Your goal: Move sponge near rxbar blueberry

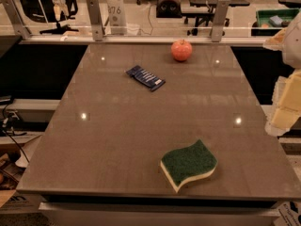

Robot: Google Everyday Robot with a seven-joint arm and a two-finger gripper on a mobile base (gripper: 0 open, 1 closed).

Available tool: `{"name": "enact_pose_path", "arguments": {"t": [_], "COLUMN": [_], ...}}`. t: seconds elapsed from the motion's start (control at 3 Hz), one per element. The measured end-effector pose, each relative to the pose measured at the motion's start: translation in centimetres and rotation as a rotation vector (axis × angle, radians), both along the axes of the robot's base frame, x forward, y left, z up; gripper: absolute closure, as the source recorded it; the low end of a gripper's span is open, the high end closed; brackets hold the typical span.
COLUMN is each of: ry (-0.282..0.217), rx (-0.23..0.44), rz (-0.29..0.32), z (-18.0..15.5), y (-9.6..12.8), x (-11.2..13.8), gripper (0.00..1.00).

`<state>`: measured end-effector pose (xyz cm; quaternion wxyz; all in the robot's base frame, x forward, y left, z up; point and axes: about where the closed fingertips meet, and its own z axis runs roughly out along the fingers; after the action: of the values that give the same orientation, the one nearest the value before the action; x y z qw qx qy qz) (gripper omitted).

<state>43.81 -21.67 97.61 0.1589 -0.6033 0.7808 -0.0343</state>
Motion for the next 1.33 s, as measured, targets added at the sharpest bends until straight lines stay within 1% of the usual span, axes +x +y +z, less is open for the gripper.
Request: {"name": "enact_pose_path", "arguments": {"t": [0.33, 0.67, 1.0, 1.33], "ry": [0.0, 0.004, 0.016, 0.056], "rx": [0.0, 0.005, 0.024, 0.052], "rz": [0.0, 0.037, 0.11, 0.187], "z": [0.0, -0.4, -1.9, -4.6], "y": [0.0, 1.0, 2.9, 4.9], "x": [0.0, 0.2, 0.5, 0.4], "gripper": [0.0, 0.0, 0.0, 0.0]}}
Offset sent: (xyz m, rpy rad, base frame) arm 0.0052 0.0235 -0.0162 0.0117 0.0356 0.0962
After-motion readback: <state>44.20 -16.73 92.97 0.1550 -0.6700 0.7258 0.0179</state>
